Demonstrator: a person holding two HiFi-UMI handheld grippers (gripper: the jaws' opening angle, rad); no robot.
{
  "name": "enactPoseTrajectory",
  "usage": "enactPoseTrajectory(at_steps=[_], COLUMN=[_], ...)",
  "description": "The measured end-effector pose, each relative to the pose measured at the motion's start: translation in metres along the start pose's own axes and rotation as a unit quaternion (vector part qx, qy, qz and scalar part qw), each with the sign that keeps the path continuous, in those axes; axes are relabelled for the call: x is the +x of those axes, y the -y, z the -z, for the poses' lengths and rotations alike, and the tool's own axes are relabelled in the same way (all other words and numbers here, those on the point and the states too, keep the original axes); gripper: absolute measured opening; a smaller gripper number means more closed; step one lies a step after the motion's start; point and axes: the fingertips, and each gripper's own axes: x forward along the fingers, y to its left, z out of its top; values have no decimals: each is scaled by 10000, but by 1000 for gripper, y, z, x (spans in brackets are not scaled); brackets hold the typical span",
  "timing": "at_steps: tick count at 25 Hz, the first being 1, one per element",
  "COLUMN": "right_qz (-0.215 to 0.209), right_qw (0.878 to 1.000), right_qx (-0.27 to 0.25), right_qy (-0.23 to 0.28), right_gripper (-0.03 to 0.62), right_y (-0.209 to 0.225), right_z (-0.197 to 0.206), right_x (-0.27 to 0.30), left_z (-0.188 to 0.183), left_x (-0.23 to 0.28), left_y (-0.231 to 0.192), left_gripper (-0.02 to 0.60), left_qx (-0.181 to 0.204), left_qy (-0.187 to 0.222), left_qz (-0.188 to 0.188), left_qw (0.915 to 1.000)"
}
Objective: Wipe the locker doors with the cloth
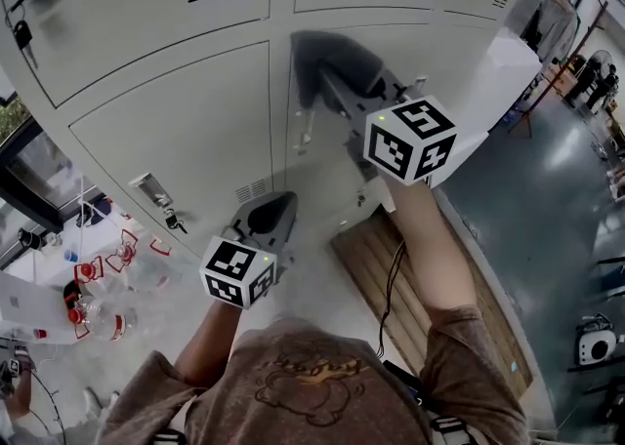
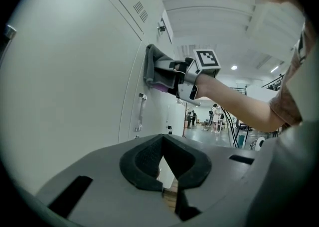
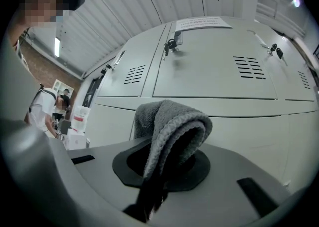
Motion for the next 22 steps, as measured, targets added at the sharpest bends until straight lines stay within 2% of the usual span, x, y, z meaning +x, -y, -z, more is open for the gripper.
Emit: enactPoseTrajectory(at_steps=[11,22], right_qz=[282,1088], right_qw=[9996,9940], right_qx=[-4,50], right_qy=[-42,-136], right_gripper=[38,38], right_y=[45,121], right_z=[6,23], right_x=[-16,-47], left_z=[4,6], left_x=[14,23], left_y=[-1,-2], left_gripper=[-2,-2], left_qx=[-81,-135], left_qy=[-29,-51], left_qz=[51,11], left_qw=[9999,9999])
